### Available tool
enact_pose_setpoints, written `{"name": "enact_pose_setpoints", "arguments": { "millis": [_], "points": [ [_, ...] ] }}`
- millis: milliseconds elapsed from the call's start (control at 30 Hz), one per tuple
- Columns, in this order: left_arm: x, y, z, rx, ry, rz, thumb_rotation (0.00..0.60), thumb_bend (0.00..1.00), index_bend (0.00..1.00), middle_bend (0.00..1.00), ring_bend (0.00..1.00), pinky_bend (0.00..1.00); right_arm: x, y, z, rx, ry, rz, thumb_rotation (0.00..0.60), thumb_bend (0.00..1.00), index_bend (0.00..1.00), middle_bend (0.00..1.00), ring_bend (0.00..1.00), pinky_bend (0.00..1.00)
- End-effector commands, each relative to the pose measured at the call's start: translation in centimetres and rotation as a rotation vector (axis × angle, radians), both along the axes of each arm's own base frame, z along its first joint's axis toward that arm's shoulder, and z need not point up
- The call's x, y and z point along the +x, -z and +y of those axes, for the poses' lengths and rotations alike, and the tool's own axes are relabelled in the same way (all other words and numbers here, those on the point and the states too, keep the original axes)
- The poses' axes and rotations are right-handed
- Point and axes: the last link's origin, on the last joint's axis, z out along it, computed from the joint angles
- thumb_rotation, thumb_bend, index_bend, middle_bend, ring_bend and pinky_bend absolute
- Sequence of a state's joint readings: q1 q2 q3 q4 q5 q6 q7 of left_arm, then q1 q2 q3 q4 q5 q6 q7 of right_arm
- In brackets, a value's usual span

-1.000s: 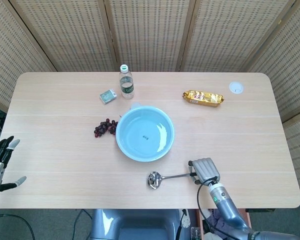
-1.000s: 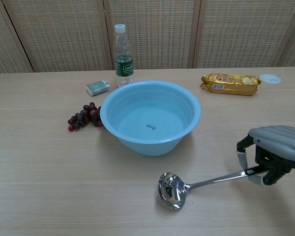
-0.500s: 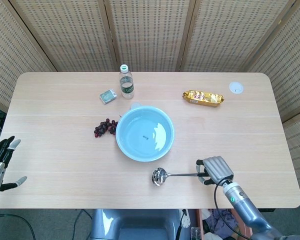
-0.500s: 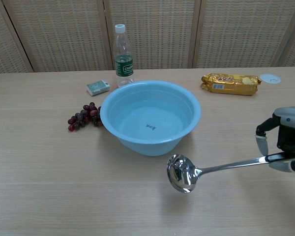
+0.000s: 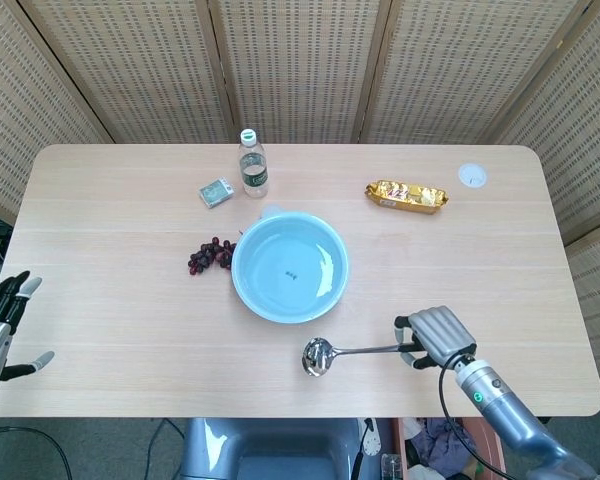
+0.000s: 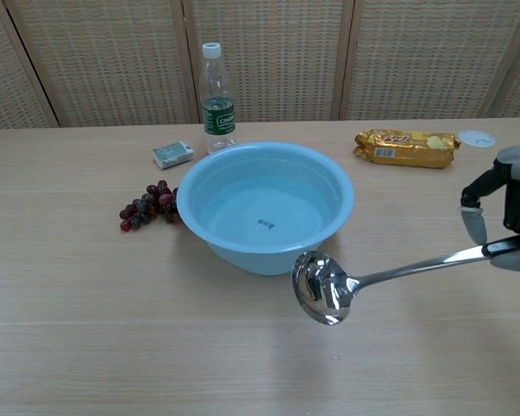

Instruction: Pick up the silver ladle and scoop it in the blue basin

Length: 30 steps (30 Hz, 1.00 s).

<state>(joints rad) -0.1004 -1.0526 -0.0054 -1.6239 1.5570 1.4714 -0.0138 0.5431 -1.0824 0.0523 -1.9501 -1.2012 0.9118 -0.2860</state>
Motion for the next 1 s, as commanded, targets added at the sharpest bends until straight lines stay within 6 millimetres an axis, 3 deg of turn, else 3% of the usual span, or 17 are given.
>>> {"name": "enact_pose_setpoints", "arguments": {
  "millis": [33,333,533,833,1000],
  "points": [
    [0.0,0.0,0.1,-0.001,-0.002,0.000,0.600,0.00,0.00,0.00,0.00,0.00,1.3,-1.4,-0.7,0.008,-0.004,0.001,0.600,0.82,0.82,1.00,1.00,1.00],
    [-0.1,0.2,0.7,-0.011,-0.015,0.003,0.600,0.00,0.00,0.00,0.00,0.00,5.2,-4.8,-3.6,0.001,0.020,-0.023,0.600,0.83,0.82,1.00,1.00,1.00],
    [-0.2,0.4,1.3,-0.015,-0.025,0.003,0.600,0.00,0.00,0.00,0.00,0.00,8.9,-5.6,-7.6,0.011,0.055,-0.032,0.600,0.83,0.82,1.00,1.00,1.00],
    [-0.2,0.6,2.0,-0.028,-0.034,-0.002,0.600,0.00,0.00,0.00,0.00,0.00,13.7,-1.9,-12.9,0.011,0.108,0.031,0.600,0.91,0.83,1.00,1.00,1.00],
    [-0.5,0.5,2.4,-0.032,-0.056,-0.004,0.600,0.00,0.00,0.00,0.00,0.00,15.2,0.1,-14.7,0.029,0.145,0.078,0.600,0.92,0.84,1.00,1.00,1.00]
  ]
}}
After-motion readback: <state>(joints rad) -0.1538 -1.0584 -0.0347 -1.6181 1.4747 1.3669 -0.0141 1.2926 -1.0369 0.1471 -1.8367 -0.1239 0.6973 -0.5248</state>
